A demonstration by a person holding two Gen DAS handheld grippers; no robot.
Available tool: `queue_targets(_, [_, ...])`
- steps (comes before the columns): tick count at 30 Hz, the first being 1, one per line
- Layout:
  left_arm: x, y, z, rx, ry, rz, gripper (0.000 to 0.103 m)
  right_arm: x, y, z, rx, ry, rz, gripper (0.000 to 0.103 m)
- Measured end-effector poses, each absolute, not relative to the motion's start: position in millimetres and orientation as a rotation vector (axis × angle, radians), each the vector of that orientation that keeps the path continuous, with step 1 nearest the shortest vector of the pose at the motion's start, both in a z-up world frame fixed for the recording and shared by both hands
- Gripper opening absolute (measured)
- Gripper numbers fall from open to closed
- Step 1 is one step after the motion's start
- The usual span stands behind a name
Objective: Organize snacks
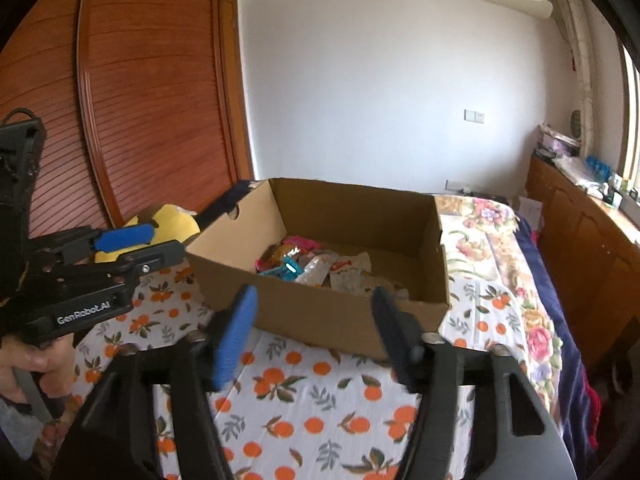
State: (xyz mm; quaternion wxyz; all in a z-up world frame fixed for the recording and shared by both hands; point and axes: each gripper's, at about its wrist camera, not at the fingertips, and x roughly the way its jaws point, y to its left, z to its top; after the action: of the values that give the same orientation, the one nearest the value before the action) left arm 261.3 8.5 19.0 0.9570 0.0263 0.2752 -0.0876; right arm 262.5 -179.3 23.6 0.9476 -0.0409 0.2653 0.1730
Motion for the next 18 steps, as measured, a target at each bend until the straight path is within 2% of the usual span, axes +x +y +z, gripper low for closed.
queue_targets(1, [256,9,19,0.055,0.556,-0.17,0.056,258,-180,23,-0.08,0.538,0.35,0.076])
queue_targets(3, [248,10,20,0.052,0.553,-0.159,0.067,249,-181,22,-0.08,0.532,0.328,0.086])
queue_targets(4, [243,11,20,0.048,0.548,-0.151,0.069,246,-181,21,-0.079,0.53,0.317,0.094])
queue_targets(7, [231,16,19,0.039,0.538,-0.125,0.071,236,-185,20,-0.065,0.519,0.3,0.103])
queue_targets(9, [224,19,18,0.03,0.539,-0.106,0.088,229,-187,19,-0.06,0.52,0.284,0.103])
queue_targets(12, [212,24,17,0.008,0.527,-0.098,0.1,223,-191,18,-0.047,0.525,0.259,0.103])
queue_targets(18, [188,26,20,0.026,0.498,-0.066,0.103,206,-197,22,-0.041,0.509,0.225,0.103])
